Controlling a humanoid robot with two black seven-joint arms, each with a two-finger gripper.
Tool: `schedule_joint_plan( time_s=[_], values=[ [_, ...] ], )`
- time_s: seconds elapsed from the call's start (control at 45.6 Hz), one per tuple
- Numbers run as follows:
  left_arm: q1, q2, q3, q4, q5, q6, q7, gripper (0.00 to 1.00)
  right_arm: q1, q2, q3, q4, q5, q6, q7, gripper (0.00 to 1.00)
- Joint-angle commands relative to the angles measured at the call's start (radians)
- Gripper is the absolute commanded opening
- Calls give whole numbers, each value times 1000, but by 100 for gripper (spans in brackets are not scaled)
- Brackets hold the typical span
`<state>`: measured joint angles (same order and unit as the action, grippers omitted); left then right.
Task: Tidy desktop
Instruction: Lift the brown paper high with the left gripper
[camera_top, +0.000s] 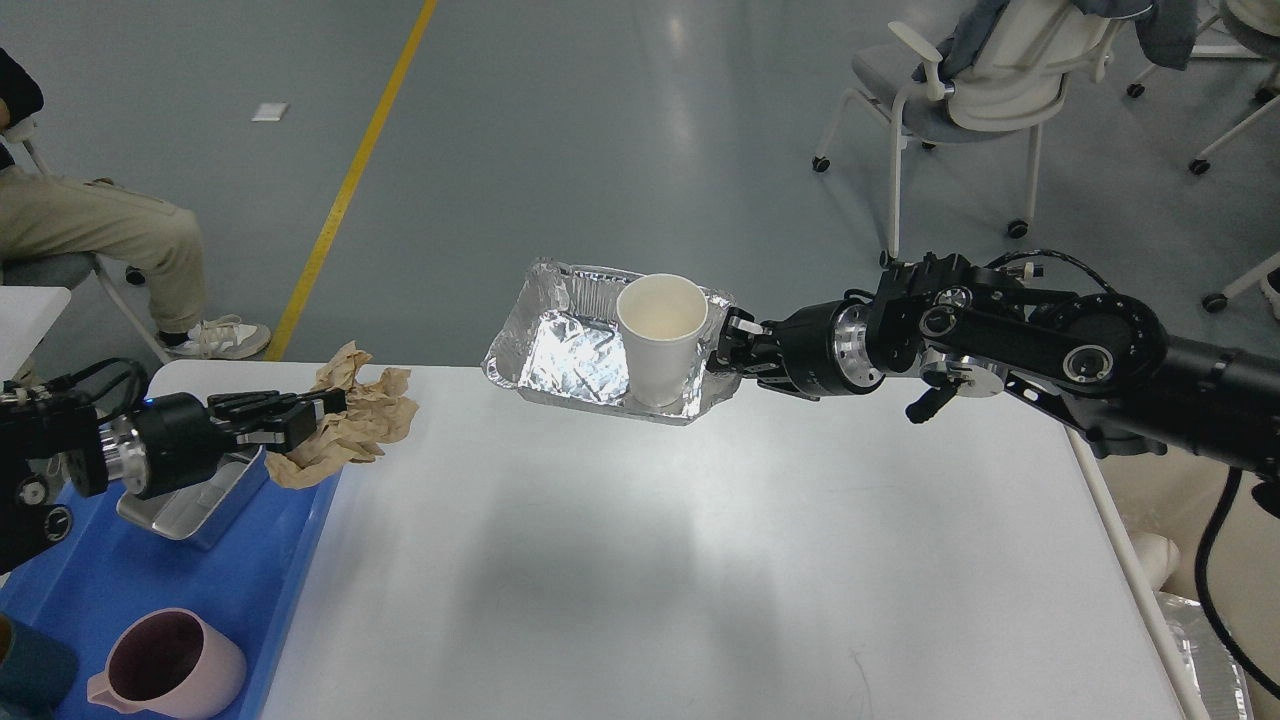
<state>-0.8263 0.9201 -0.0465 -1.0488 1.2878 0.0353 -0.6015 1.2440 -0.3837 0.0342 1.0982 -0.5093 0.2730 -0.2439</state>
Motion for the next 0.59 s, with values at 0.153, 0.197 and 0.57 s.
schedule_joint_plan(
  time_s=[0.153,0.197,0.57],
  values=[
    [87,241,-41,-316,-215,55,2,3,-1,8,0,0,-6,-6,0,0],
    [101,253,-41,-336,-255,75,-3,3,-3,8,1,0,-6,-8,0,0],
    [154,391,-41,-542,-513,221,-20,3,0,-1,-2,2,-6,-6,0,0]
  ],
)
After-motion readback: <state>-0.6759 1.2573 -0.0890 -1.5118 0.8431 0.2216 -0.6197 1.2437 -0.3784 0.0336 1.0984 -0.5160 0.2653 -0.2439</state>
